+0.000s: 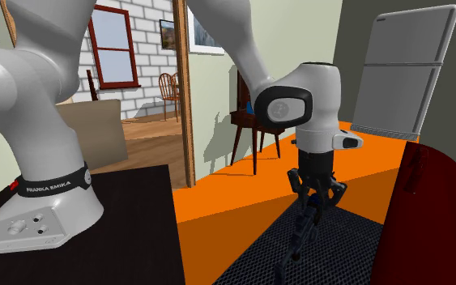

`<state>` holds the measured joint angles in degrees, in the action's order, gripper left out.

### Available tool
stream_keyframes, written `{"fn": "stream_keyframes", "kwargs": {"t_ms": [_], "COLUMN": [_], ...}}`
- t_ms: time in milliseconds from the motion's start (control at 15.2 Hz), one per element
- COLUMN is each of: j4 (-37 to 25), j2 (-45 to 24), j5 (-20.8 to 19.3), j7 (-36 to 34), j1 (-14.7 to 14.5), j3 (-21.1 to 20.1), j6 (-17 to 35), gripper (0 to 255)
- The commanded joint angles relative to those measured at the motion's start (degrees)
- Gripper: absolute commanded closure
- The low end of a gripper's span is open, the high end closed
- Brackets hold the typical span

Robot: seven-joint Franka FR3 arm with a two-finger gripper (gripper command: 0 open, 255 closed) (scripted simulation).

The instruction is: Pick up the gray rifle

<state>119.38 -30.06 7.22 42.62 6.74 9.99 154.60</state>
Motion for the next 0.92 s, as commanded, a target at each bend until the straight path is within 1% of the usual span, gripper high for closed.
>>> {"fn": "stream_keyframes", "kwargs": {"t_ms": [0, 858], "j4": [0.0, 0.5], "j2": [0.6, 8.8], "j5": [-0.2, -2.6], "j7": [-0.1, -1.6], "j1": [-0.1, -1.6], "j3": [0.2, 2.1], "j6": [-0.6, -8.2], "gripper": [255, 255]}}
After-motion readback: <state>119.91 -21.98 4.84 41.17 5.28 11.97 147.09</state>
